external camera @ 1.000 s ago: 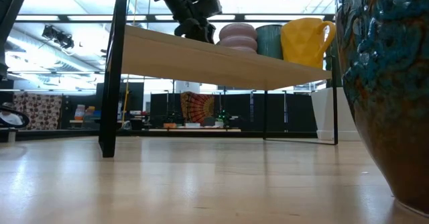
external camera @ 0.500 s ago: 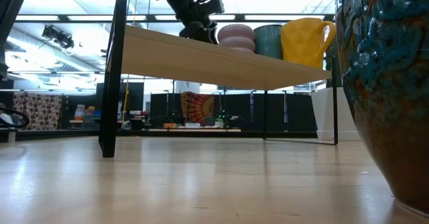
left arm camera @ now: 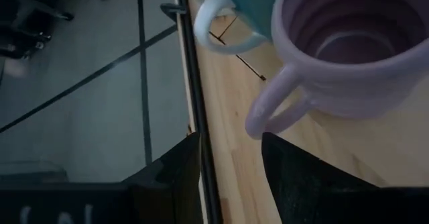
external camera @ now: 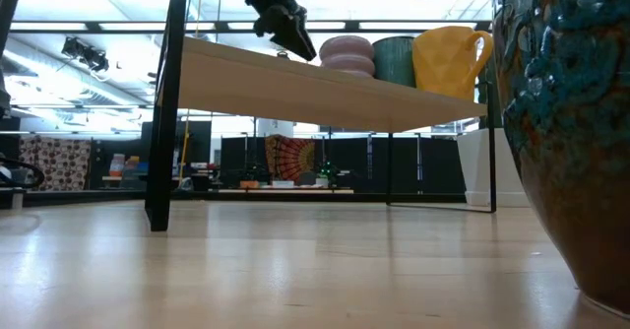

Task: Place coffee mugs
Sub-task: Put the purple mug on the shelf, then put the blue mug on the shelf

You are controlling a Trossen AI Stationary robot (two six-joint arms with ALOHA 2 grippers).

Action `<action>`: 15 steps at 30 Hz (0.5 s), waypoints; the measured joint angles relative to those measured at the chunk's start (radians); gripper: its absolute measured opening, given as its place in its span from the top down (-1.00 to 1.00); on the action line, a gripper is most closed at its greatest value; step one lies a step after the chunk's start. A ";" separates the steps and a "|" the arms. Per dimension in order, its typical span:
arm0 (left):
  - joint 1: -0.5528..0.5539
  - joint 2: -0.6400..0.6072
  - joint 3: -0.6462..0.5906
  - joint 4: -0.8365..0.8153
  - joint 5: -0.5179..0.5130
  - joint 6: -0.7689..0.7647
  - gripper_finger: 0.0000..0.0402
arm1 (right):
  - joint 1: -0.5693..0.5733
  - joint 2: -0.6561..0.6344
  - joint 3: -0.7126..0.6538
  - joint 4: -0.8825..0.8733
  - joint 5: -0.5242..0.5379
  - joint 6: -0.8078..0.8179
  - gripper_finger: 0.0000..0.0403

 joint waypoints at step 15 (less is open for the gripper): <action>-0.158 -0.036 0.000 -0.358 -0.013 -0.362 0.18 | 0.000 0.000 0.000 -0.010 0.000 -0.007 -0.17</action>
